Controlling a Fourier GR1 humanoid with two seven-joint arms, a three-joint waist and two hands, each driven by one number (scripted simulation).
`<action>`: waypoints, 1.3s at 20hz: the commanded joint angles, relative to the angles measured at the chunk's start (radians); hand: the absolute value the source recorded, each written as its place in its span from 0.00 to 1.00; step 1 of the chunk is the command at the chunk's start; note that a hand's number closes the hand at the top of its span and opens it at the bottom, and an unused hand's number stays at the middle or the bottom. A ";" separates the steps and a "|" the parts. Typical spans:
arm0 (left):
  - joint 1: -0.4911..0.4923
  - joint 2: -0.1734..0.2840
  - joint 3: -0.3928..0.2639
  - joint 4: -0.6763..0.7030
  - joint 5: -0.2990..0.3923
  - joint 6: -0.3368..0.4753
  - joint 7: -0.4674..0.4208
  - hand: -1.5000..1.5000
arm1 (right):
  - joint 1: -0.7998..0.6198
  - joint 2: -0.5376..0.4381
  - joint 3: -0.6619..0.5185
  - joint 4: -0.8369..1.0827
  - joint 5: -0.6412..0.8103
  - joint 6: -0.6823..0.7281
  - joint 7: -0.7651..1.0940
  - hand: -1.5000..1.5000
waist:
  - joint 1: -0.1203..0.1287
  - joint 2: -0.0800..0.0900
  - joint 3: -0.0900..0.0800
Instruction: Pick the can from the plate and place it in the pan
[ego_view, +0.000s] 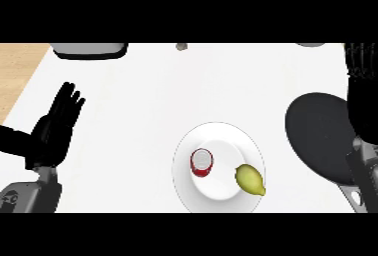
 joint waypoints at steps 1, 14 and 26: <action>-0.032 0.003 0.014 0.021 -0.027 0.010 0.016 0.50 | 0.008 0.061 0.015 -0.029 0.009 -0.019 0.038 1.00 | -0.005 0.015 -0.017; 0.031 0.031 0.004 -0.087 -0.034 0.040 0.131 0.50 | 0.562 0.113 0.351 -0.200 0.563 -0.419 0.353 0.00 | -0.051 0.000 -0.022; -0.045 -0.025 -0.053 -0.089 -0.087 0.076 0.173 0.50 | 0.471 0.023 0.485 -0.506 0.973 0.017 0.891 0.00 | 0.000 0.017 -0.020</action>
